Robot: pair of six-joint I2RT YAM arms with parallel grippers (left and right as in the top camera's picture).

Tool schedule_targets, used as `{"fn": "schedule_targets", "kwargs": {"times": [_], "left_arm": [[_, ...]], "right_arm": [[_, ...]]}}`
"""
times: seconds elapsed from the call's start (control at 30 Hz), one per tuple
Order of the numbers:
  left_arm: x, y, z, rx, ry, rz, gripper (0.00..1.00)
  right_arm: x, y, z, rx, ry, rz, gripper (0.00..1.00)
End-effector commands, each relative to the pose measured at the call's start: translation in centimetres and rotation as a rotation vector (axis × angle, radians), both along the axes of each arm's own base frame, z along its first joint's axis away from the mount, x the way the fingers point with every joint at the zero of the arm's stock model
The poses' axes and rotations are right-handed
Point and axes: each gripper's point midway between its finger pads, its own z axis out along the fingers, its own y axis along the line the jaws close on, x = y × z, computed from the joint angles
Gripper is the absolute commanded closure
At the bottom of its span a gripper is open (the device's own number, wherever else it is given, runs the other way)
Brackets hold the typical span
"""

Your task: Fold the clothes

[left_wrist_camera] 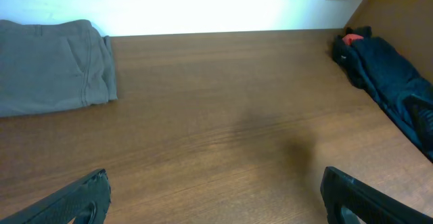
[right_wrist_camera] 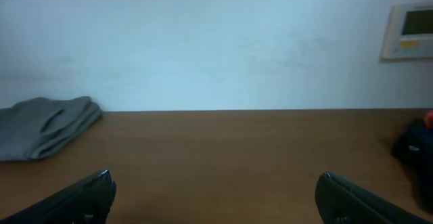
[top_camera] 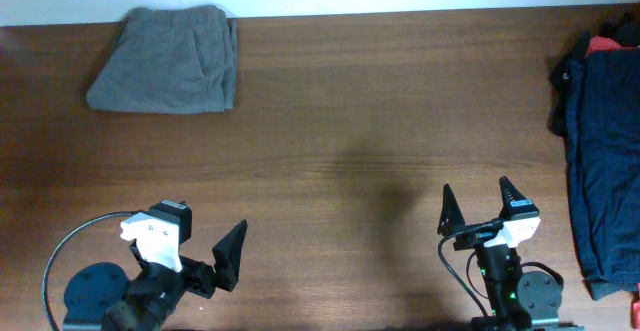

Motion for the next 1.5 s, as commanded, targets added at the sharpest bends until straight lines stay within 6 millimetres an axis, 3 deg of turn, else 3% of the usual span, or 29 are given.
{"fn": "schedule_targets", "kwargs": {"times": [0.0, 0.33, 0.5, 1.47], "left_arm": [[-0.1, -0.2, 0.1, -0.014, -0.001, -0.011, 0.01], [-0.1, -0.3, 0.1, -0.014, -0.001, -0.012, 0.01], [-0.1, -0.3, 0.1, -0.014, -0.001, -0.012, 0.01], [-0.1, -0.3, 0.1, -0.014, -0.001, -0.012, 0.01]], "right_arm": [[0.2, -0.5, -1.1, 0.001, 0.007, -0.017, 0.01], [0.4, -1.5, -2.3, 0.001, 0.032, -0.076, 0.01], [0.4, -2.1, -4.4, -0.001, 0.117, -0.110, 0.01], [0.4, -2.1, -4.3, -0.022, 0.114, -0.106, 0.01]]}}
